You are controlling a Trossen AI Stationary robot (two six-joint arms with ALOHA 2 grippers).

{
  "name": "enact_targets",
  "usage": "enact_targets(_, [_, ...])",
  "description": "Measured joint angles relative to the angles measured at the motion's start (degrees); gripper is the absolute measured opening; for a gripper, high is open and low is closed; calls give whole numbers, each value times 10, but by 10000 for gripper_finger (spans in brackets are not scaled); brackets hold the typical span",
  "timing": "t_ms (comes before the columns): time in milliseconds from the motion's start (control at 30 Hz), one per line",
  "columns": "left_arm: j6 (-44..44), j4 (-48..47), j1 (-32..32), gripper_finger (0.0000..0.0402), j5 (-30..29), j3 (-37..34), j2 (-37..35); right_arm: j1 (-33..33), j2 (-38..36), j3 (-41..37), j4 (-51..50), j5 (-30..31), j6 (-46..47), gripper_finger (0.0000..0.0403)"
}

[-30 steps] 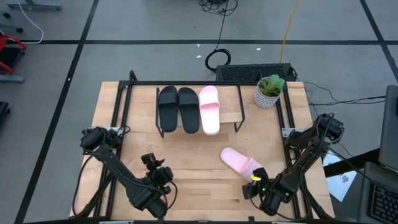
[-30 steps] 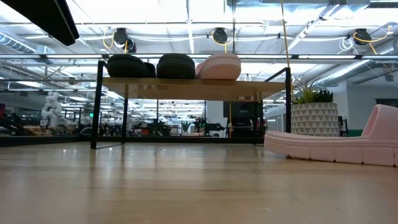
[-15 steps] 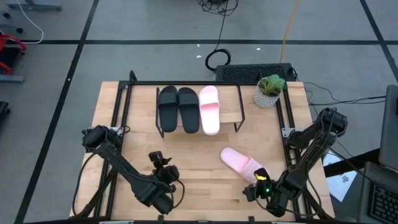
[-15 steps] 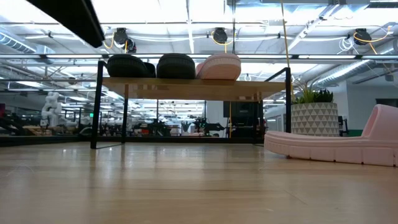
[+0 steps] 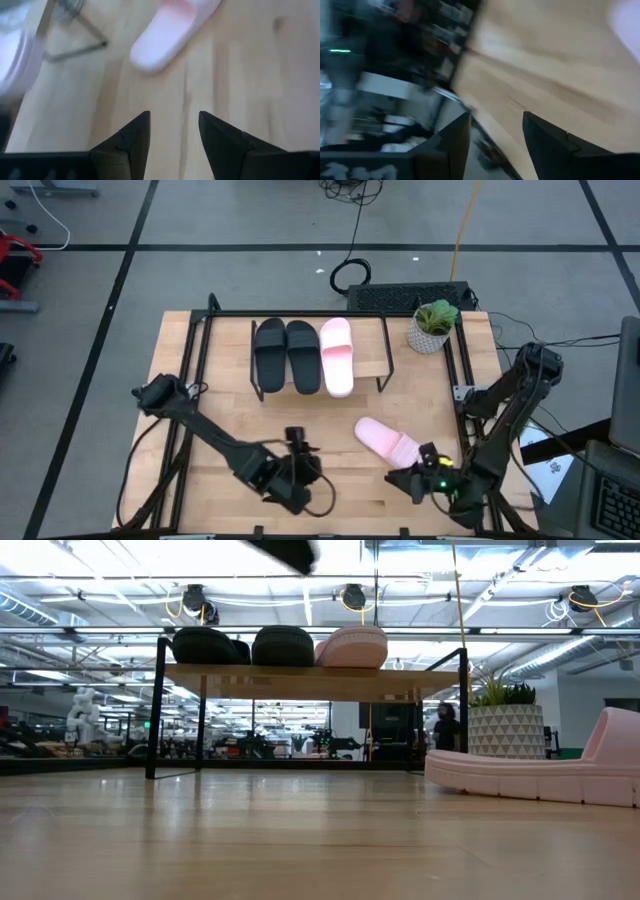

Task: Pick and place slides into the shelf
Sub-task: Put the pink slipper onto the shelf

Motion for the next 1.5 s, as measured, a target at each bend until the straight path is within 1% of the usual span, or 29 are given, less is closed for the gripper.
enact_targets(100, [80, 93, 29, 172, 35, 0, 0, 0, -20, 0, 87, 60, -147, 171])
enact_targets(167, [117, 141, 49, 172, 77, 0, 0, 0, -35, 0, 153, 88, -257, 171])
enact_targets(267, [151, 185, 74, 172, 141, 0, 0, 0, -53, 0, 262, 115, -428, 171])
enact_targets(400, [174, 202, 91, 172, 200, 0, 0, 1, -67, 0, 397, 123, -635, 171])
enact_targets(500, [187, 232, 99, 172, 254, 0, 4, 1, -76, 0, 466, 124, -746, 171])
enact_targets(567, [196, 259, 102, 172, 280, 0, 10, 1, -82, 0, 494, 124, -799, 171])
enact_targets(700, [202, 302, 103, 172, 288, 0, 41, 1, -96, 0, 513, 124, -856, 171])
enact_targets(800, [200, 356, 109, 172, 287, 0, 66, 1, -103, 0, 517, 126, -885, 171])
enact_targets(1000, [199, 426, 120, 172, 271, 2, 102, 1, -117, 0, 524, 150, -928, 171])
enact_targets(1033, [194, 449, 122, 172, 270, 3, 109, 1, -119, 0, 523, 151, -934, 171])
enact_targets(1167, [189, 477, 124, 172, 265, 3, 127, 1, -127, 0, 526, 151, -952, 171])
enact_targets(1233, [189, 467, 124, 172, 254, 2, 132, 1, -129, 0, 526, 151, -958, 171])
enact_targets(1433, [185, 502, 125, 172, 244, 5, 156, -3, -131, 0, 525, 155, -964, 171])
enact_targets(1500, [185, 497, 127, 172, 239, 3, 161, -4, -131, 0, 526, 161, -964, 171])
